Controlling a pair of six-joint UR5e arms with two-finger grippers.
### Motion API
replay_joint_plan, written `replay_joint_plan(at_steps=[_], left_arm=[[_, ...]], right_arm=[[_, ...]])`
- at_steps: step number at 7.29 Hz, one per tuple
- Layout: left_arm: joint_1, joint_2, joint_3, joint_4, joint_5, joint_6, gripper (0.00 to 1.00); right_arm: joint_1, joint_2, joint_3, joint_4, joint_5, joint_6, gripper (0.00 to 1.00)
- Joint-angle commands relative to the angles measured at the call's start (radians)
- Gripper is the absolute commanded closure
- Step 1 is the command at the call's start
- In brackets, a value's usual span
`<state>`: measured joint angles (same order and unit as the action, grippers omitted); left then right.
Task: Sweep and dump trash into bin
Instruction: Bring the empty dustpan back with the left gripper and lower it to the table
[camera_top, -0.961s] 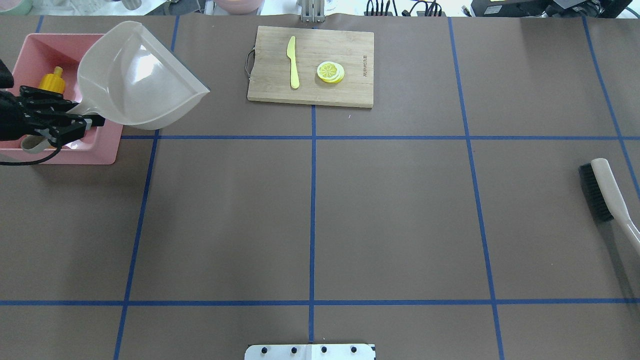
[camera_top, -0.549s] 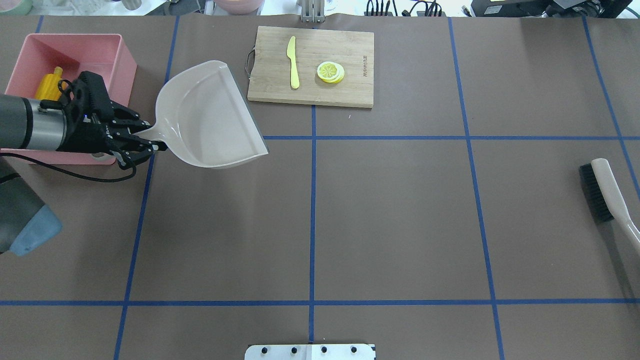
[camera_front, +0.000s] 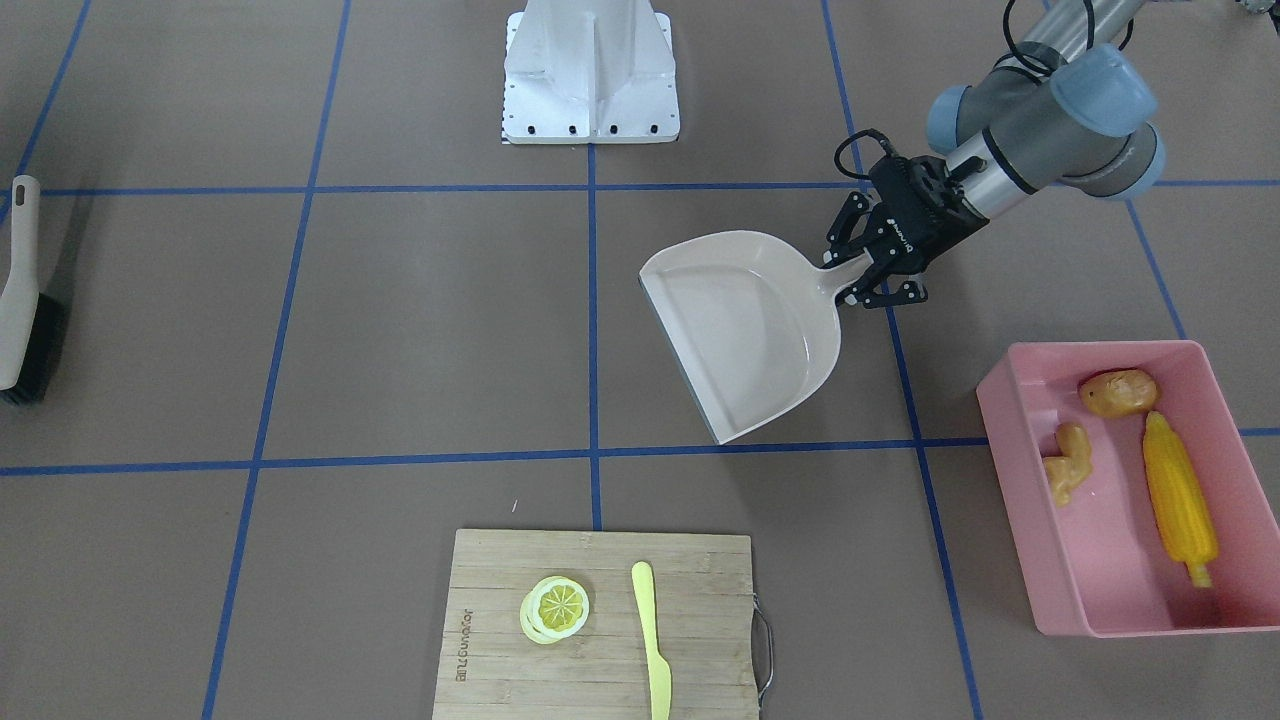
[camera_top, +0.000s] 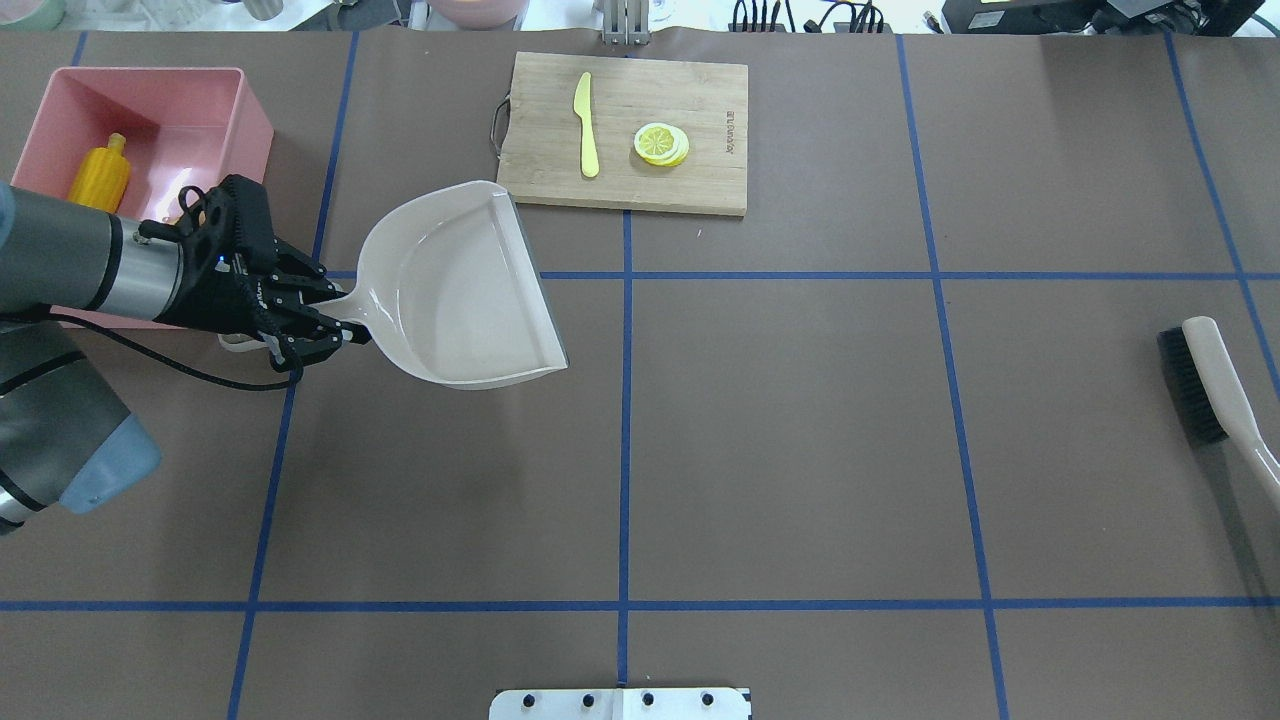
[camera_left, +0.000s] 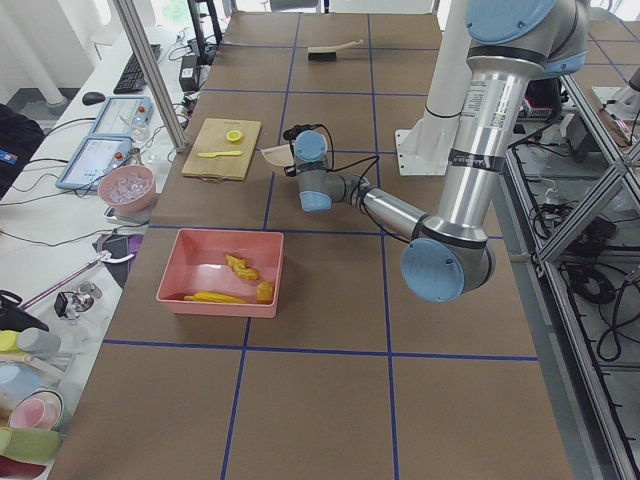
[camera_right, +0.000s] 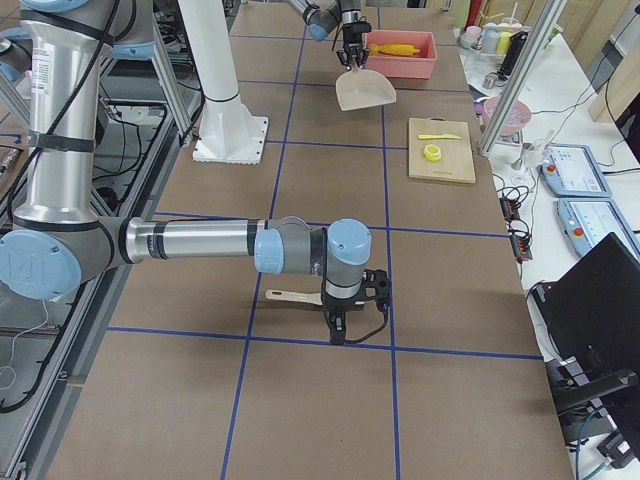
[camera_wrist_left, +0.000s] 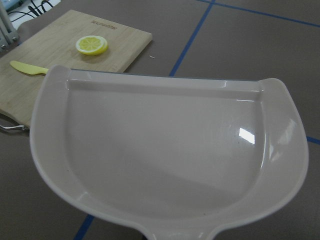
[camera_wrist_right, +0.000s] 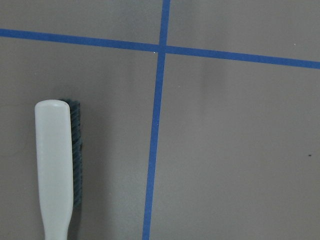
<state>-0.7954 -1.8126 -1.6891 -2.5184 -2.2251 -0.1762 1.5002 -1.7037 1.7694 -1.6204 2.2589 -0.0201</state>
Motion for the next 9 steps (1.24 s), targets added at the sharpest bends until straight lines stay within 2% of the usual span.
replay_joint_plan(at_steps=[1,2,3,4,7,9], left_arm=[[0.034,-0.031,0.008,0.099,-0.002,0.001,1.0],[0.036,-0.034,0.002,0.098,-0.004,0.009,1.0],[0.036,-0.046,-0.009,0.092,0.001,0.237,1.0],[0.036,-0.072,-0.003,0.102,0.002,0.573,1.0],[0.073,-0.074,0.031,0.105,-0.007,0.471,1.0],[0.093,-0.082,0.042,0.159,-0.014,0.416,1.0]], right_arm=[[0.0,0.018,0.005,0.001,-0.013,-0.001,0.0],[0.0,0.051,-0.007,0.029,-0.015,0.0,0.0],[-0.001,0.055,-0.014,0.069,-0.022,-0.001,0.0],[-0.002,0.055,-0.036,0.079,-0.024,0.0,0.0],[-0.002,0.056,-0.05,0.08,-0.028,0.0,0.0],[-0.002,0.056,-0.048,0.08,-0.051,-0.001,0.0]])
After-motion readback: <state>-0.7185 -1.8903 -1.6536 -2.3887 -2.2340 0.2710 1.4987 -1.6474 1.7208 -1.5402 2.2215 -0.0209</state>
